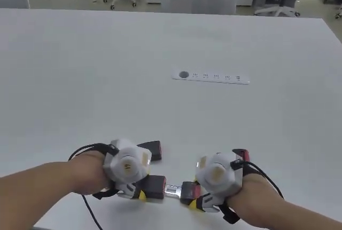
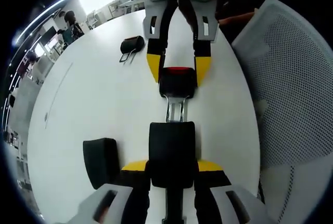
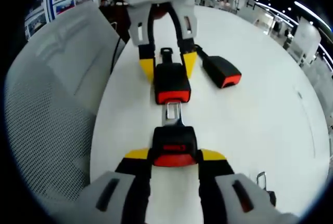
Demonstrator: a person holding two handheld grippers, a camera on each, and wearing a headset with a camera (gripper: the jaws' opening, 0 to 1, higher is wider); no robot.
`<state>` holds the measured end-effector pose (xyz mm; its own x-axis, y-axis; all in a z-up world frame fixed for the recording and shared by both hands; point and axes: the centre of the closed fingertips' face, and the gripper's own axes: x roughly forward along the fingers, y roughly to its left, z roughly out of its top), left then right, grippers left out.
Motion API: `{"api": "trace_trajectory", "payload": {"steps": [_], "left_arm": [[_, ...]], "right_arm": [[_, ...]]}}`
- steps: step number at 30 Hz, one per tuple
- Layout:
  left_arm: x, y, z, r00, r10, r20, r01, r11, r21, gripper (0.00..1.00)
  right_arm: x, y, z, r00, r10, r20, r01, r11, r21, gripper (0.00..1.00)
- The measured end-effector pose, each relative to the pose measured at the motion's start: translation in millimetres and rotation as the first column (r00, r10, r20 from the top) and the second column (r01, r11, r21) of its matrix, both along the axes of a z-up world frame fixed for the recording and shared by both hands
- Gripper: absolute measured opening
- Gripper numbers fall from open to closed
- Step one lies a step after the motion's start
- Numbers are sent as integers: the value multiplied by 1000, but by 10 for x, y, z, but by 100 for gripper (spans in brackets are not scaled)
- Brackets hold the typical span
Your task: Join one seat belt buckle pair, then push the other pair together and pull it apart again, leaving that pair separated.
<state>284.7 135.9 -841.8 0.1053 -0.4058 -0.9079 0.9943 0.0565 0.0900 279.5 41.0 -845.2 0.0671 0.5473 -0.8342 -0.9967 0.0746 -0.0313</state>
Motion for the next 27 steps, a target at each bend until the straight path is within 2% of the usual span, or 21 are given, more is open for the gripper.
{"api": "trace_trajectory", "payload": {"steps": [18, 27], "left_arm": [[1, -9, -13, 999, -9, -37, 9, 1000, 10, 33], [2, -7, -18, 999, -9, -47, 9, 1000, 11, 33]], "right_arm": [[29, 20, 12, 999, 39, 37, -39, 999, -8, 35], [45, 97, 20, 999, 37, 39, -38, 999, 24, 35]]}}
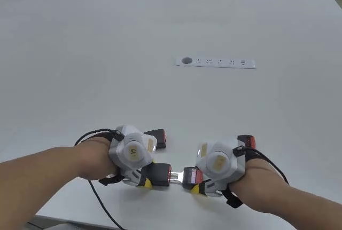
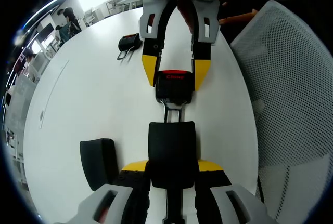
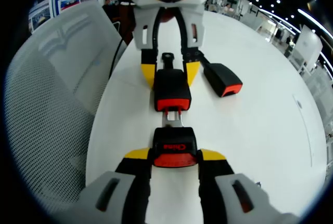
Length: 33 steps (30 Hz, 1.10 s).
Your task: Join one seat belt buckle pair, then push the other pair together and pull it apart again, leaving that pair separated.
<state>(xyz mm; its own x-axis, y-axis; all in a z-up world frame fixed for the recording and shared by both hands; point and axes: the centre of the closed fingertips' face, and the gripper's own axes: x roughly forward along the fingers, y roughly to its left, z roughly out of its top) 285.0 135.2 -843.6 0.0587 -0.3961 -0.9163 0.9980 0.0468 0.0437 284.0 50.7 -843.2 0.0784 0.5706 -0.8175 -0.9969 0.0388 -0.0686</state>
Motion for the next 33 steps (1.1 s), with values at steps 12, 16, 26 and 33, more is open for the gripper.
{"api": "trace_trajectory", "payload": {"steps": [12, 16, 26, 33], "left_arm": [[-4, 3, -5, 999, -27, -20, 27, 1000, 2, 33], [0, 6, -1, 1000, -20, -18, 20, 1000, -9, 33], [3, 3, -6, 1000, -12, -28, 12, 1000, -3, 33], [3, -2, -8, 999, -17, -28, 18, 1000, 4, 33]], "right_arm": [[10, 80, 4, 1000, -3, -16, 3, 1000, 27, 33], [12, 111, 4, 1000, -9, -17, 9, 1000, 24, 32], [3, 259, 3, 1000, -14, -20, 14, 1000, 20, 32], [-1, 271, 0, 999, -38, -37, 40, 998, 39, 32]]}}
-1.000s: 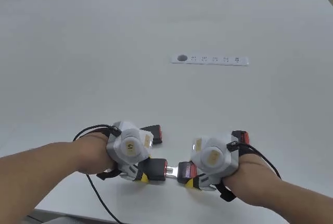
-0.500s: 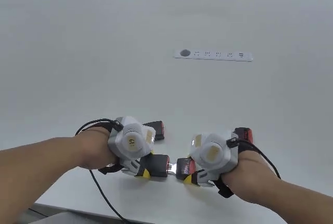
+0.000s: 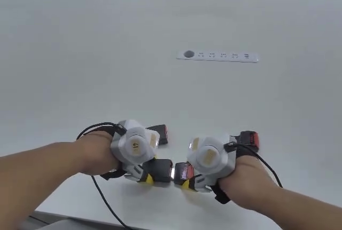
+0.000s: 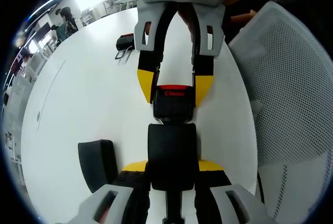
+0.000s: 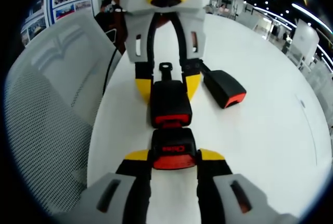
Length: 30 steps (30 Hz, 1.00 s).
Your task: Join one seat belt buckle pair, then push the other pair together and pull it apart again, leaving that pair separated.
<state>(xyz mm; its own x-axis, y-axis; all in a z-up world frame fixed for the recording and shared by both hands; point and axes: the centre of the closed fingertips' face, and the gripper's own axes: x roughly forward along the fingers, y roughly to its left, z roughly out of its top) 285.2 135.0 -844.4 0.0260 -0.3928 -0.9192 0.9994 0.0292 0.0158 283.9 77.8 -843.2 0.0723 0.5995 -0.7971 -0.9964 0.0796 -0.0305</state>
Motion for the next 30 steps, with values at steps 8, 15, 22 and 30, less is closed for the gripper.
{"api": "trace_trajectory", "payload": {"steps": [8, 15, 22, 30], "left_arm": [[1, -4, 1, 1000, 4, 1, -4, 1000, -5, 33], [3, -9, 2, 1000, 5, 1, -5, 1000, -5, 33], [2, -9, 4, 1000, 1, 2, -1, 1000, -4, 32], [-4, -3, 17, 1000, 0, 0, 0, 1000, -6, 32]], "right_arm": [[1, 5, -4, 1000, 3, 4, -3, 1000, -12, 32], [6, -5, -6, 1000, 5, 10, -5, 1000, -17, 32], [9, 3, -7, 1000, 13, 13, -13, 999, -31, 31], [-32, 0, -27, 1000, 3, -5, -3, 1000, -19, 31]]}}
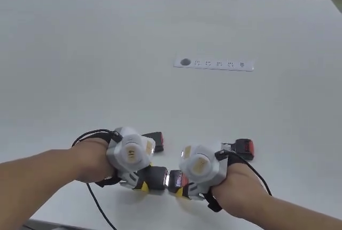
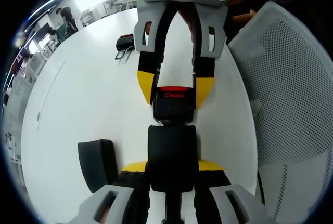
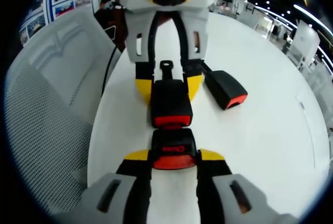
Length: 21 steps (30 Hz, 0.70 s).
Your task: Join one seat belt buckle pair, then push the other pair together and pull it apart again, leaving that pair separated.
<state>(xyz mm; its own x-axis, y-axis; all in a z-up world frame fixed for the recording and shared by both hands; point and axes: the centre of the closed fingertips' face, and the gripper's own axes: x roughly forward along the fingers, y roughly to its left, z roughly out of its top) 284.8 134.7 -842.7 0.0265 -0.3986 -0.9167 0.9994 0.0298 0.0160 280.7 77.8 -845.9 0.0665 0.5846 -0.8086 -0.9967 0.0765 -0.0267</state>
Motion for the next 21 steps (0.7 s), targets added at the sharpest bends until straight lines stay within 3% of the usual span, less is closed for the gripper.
{"api": "trace_trajectory", "payload": {"steps": [6, 10, 13, 21], "left_arm": [[4, 4, 0, 1000, 6, 1, -6, 1000, -7, 32], [-4, 13, 7, 1000, 15, 17, -14, 1000, -15, 32], [3, 30, 10, 1000, 21, 20, -20, 999, -36, 32], [9, 17, 8, 1000, 27, 9, -26, 998, -53, 32]], "right_arm": [[36, 4, 32, 1000, -3, 14, 3, 1000, -8, 31], [36, -17, 21, 999, 24, 27, -24, 1000, -19, 31], [46, -43, 17, 999, 24, 23, -25, 1000, 16, 31], [34, -27, 26, 1000, 20, 16, -21, 999, 28, 32]]}}
